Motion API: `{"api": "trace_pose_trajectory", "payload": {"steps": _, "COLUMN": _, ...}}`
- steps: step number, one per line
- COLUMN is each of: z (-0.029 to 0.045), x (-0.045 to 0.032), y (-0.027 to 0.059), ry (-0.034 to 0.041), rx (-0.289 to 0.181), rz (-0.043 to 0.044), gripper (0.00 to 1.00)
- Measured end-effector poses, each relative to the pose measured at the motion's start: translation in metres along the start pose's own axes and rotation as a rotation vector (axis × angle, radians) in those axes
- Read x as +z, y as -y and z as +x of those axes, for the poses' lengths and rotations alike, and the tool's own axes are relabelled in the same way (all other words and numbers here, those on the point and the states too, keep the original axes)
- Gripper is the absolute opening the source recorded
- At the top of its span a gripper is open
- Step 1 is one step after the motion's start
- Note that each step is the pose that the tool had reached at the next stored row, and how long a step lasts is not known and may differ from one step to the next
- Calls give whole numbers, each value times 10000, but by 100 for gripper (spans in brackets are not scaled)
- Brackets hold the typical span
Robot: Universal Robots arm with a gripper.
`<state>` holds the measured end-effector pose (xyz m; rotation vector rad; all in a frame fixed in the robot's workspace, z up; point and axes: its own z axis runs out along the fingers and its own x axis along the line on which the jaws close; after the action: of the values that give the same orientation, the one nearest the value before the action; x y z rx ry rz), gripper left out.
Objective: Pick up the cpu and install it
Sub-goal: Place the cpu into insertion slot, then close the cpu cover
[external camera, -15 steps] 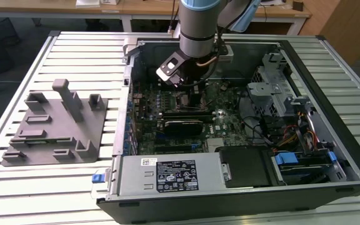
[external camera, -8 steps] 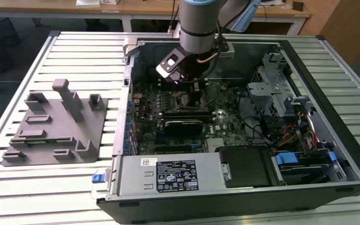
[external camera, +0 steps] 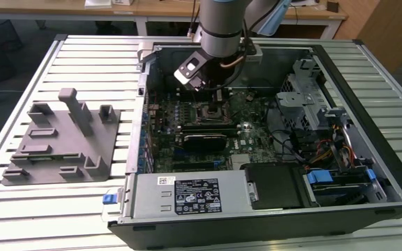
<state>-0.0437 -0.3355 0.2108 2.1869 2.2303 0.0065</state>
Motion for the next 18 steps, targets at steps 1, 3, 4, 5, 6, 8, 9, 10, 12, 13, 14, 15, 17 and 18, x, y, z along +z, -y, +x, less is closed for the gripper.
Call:
{"api": "trace_pose_trajectory", "payload": {"steps": 1, "z": 0, "x": -6, "y": 0, "ry": 0, "rx": 0, "rz": 1, "gripper": 23}}
{"api": "trace_pose_trajectory", "payload": {"steps": 3, "z": 0, "x": -20, "y": 0, "ry": 0, "rx": 0, "rz": 1, "gripper": 17}}
{"api": "trace_pose_trajectory", "payload": {"steps": 4, "z": 0, "x": -27, "y": 0, "ry": 0, "rx": 0, "rz": 1, "gripper": 11}}
{"api": "trace_pose_trajectory", "payload": {"steps": 5, "z": 0, "x": -33, "y": -1, "ry": 0, "rx": 0, "rz": 1, "gripper": 11}}
{"api": "trace_pose_trajectory", "payload": {"steps": 6, "z": -1, "x": -41, "y": -1, "ry": 0, "rx": 0, "rz": 1, "gripper": 11}}
{"api": "trace_pose_trajectory", "payload": {"steps": 8, "z": -1, "x": -56, "y": -1, "ry": 0, "rx": 0, "rz": 1, "gripper": 11}}
{"api": "trace_pose_trajectory", "payload": {"steps": 9, "z": -1, "x": -64, "y": -1, "ry": 0, "rx": 0, "rz": 1, "gripper": 11}}
{"api": "trace_pose_trajectory", "payload": {"steps": 10, "z": -1, "x": -71, "y": -1, "ry": 0, "rx": 0, "rz": 1, "gripper": 11}}
{"api": "trace_pose_trajectory", "payload": {"steps": 12, "z": -1, "x": -81, "y": -1, "ry": 0, "rx": 0, "rz": 0, "gripper": 11}}
{"api": "trace_pose_trajectory", "payload": {"steps": 13, "z": -1, "x": -86, "y": -1, "ry": 1, "rx": 0, "rz": 1, "gripper": 11}}
{"api": "trace_pose_trajectory", "payload": {"steps": 14, "z": -1, "x": -90, "y": -1, "ry": 0, "rx": 0, "rz": 1, "gripper": 11}}
{"api": "trace_pose_trajectory", "payload": {"steps": 15, "z": -1, "x": -94, "y": -2, "ry": 0, "rx": 0, "rz": 1, "gripper": 11}}
{"api": "trace_pose_trajectory", "payload": {"steps": 17, "z": -1, "x": -104, "y": -2, "ry": 0, "rx": 0, "rz": 1, "gripper": 11}}
{"api": "trace_pose_trajectory", "payload": {"steps": 18, "z": -1, "x": -110, "y": -2, "ry": 0, "rx": 0, "rz": 1, "gripper": 11}}
